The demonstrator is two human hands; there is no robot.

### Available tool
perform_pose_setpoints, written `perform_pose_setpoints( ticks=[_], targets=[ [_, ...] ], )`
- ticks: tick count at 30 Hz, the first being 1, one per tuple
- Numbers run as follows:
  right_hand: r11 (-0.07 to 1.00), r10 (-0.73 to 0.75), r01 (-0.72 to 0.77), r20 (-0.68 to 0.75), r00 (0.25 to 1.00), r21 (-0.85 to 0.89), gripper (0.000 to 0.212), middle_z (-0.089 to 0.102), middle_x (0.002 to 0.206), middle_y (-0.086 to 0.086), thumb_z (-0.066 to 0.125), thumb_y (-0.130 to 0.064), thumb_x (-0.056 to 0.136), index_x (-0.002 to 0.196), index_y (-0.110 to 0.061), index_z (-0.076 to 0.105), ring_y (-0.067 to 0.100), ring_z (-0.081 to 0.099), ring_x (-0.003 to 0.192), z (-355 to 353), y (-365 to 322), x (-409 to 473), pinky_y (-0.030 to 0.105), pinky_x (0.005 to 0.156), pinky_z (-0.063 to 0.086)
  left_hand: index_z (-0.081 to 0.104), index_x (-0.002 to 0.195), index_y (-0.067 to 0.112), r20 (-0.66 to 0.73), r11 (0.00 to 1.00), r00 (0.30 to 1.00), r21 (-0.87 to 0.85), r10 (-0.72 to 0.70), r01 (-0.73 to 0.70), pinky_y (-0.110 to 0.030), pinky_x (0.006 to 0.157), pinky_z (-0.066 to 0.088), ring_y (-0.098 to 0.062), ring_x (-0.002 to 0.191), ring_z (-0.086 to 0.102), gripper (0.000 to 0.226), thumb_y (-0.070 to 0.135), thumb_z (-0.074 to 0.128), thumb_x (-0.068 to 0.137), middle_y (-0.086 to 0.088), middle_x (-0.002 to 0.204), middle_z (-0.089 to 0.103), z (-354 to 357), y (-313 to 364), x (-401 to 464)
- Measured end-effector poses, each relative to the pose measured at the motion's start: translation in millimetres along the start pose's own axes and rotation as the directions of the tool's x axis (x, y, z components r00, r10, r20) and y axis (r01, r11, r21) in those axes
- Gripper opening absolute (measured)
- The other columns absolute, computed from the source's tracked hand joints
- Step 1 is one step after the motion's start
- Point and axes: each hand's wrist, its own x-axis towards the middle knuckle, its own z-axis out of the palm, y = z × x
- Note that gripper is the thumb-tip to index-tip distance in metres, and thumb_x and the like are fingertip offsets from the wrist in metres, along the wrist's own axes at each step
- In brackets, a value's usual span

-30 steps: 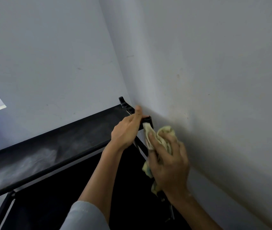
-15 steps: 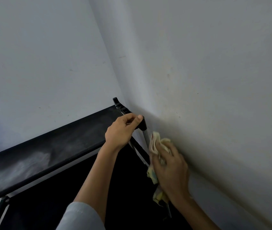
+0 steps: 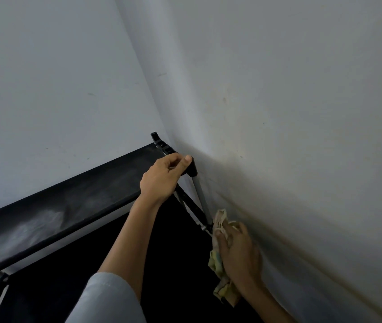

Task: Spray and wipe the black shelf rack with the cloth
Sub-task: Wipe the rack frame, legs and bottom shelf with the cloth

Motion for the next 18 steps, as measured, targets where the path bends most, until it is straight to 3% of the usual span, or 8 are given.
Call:
perform_pose_setpoints(
  ticks=[3, 6, 11, 13, 15, 18],
  targets=[
    [0.976, -0.022, 0.082, -0.283, 0.959, 0.2, 0.037, 0.051, 0.132, -0.004, 0.053, -0.038, 0.096, 0.131, -0.028, 0.059, 0.017, 0.055, 0.109, -17, -32, 5, 0.025, 0.078, 0.042, 0.064, 0.09, 0.036, -0.023, 1.0, 1.0, 0.014, -0.005, 0.005, -0.028, 0.071, 0.034, -0.012, 0.089, 0.059, 0.033, 0.062, 0.042, 0.089, 0.017, 0.093, 0.066, 2, -2, 1],
    [0.947, -0.181, 0.277, -0.444, 0.878, 0.162, 0.04, 0.055, 0.129, -0.001, 0.056, -0.038, 0.092, 0.129, -0.026, 0.061, 0.017, 0.054, 0.106, -15, -68, 28, 0.025, 0.077, 0.04, 0.065, 0.092, 0.034, -0.033, 1.0, 0.999, 0.017, -0.008, 0.009, -0.028, 0.074, 0.034, -0.01, 0.091, 0.061, 0.036, 0.063, 0.043, 0.088, 0.018, 0.094, 0.067, 2, -3, 2],
    [0.969, -0.233, 0.249, -0.351, 0.907, 0.0, 0.043, 0.062, 0.124, 0.01, 0.047, -0.041, 0.092, 0.124, -0.019, 0.065, 0.034, 0.062, 0.102, 23, -49, 30, 0.036, 0.079, 0.052, 0.064, 0.095, 0.035, -0.051, 0.999, 0.999, 0.043, 0.003, -0.001, -0.027, 0.072, 0.032, -0.01, 0.092, 0.058, 0.036, 0.062, 0.041, 0.089, 0.019, 0.095, 0.065, 4, -3, 3],
    [0.983, -0.149, 0.17, -0.248, 0.957, 0.064, 0.043, 0.058, 0.13, 0.011, 0.046, -0.041, 0.094, 0.127, -0.018, 0.062, 0.036, 0.058, 0.112, 33, -23, 14, 0.042, 0.087, 0.05, 0.064, 0.098, 0.036, -0.075, 0.998, 0.997, 0.059, 0.02, -0.015, -0.028, 0.074, 0.033, -0.012, 0.092, 0.058, 0.035, 0.061, 0.04, 0.09, 0.018, 0.095, 0.064, 5, -2, 1],
    [0.987, -0.036, 0.049, -0.087, 0.996, 0.154, 0.04, 0.05, 0.137, 0.004, 0.05, -0.038, 0.097, 0.131, -0.019, 0.059, 0.029, 0.054, 0.117, 34, -4, 2, 0.039, 0.091, 0.048, 0.064, 0.103, 0.037, -0.098, 0.996, 0.994, 0.075, 0.05, -0.043, -0.028, 0.075, 0.036, -0.014, 0.094, 0.059, 0.035, 0.059, 0.038, 0.092, 0.017, 0.097, 0.064, 8, -2, -3],
    [0.993, 0.083, -0.084, 0.023, 0.996, 0.08, 0.034, 0.049, 0.132, -0.002, 0.051, -0.038, 0.097, 0.124, -0.02, 0.06, 0.023, 0.058, 0.105, 34, 5, -2, 0.032, 0.082, 0.046, 0.057, 0.123, 0.036, -0.113, 0.982, 0.985, 0.149, 0.133, -0.116, -0.029, 0.078, 0.039, -0.015, 0.099, 0.06, 0.037, 0.051, 0.037, 0.096, 0.014, 0.101, 0.065, 13, -7, -10]
  ],
)
